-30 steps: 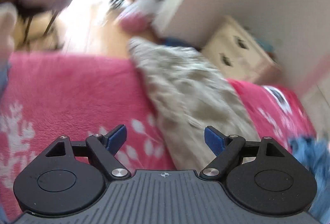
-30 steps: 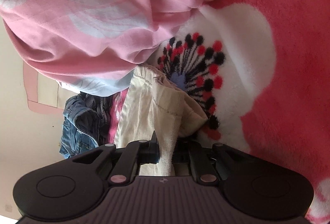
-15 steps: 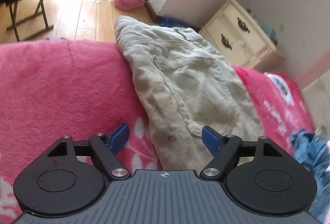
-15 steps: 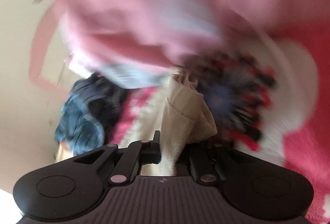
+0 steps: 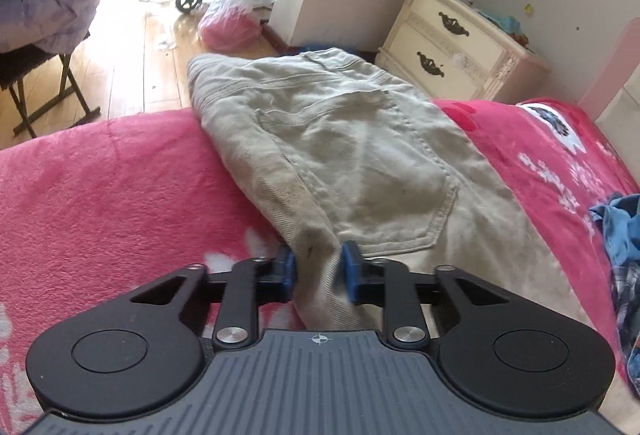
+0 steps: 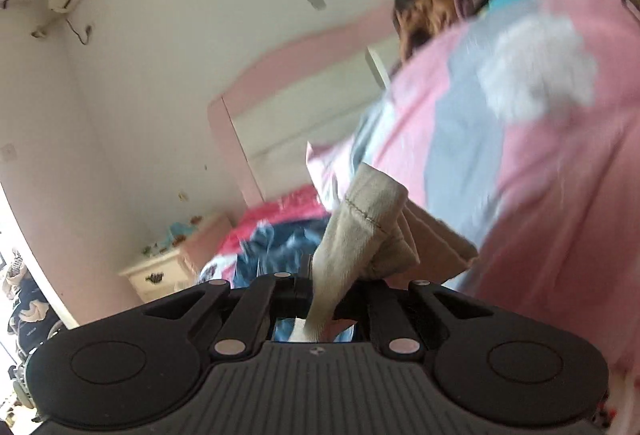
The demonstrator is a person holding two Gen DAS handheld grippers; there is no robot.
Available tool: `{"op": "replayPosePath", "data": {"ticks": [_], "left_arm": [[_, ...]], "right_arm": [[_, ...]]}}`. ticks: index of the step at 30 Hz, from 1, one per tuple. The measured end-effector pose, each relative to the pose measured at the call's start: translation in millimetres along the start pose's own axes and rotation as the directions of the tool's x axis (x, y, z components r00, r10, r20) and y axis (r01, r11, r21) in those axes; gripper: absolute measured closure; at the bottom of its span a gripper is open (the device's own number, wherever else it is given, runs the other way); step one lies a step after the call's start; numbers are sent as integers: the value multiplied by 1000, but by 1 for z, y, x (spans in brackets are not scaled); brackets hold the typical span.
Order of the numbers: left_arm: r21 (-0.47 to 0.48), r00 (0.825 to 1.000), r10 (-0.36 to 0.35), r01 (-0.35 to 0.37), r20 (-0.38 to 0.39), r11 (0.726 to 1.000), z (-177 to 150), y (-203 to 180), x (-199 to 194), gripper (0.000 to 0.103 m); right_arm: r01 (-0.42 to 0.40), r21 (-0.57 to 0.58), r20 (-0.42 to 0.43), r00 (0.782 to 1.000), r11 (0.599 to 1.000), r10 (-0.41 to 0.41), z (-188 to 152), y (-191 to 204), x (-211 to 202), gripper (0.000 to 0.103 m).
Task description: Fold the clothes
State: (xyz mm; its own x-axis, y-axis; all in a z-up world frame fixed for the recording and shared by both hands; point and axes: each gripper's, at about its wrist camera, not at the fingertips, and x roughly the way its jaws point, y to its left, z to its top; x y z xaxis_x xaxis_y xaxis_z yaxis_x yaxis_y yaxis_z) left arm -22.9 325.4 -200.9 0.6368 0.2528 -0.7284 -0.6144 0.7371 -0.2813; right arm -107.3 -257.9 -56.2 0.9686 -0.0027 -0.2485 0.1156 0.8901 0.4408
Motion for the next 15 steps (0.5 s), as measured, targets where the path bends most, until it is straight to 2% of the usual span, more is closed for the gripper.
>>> {"op": "replayPosePath", "data": {"ticks": [6,15], "left_arm": [[-16,1000,-9,9,-3,1000,-6,-9,-11,95],[20,993,-92,94,-68,995,-36,-28,-45,96]], "right_arm": [[15,1,54,998,1000,-15,27,-11,-8,97],[79,-13,122,990,997,-77,57,-39,-44,97]]}}
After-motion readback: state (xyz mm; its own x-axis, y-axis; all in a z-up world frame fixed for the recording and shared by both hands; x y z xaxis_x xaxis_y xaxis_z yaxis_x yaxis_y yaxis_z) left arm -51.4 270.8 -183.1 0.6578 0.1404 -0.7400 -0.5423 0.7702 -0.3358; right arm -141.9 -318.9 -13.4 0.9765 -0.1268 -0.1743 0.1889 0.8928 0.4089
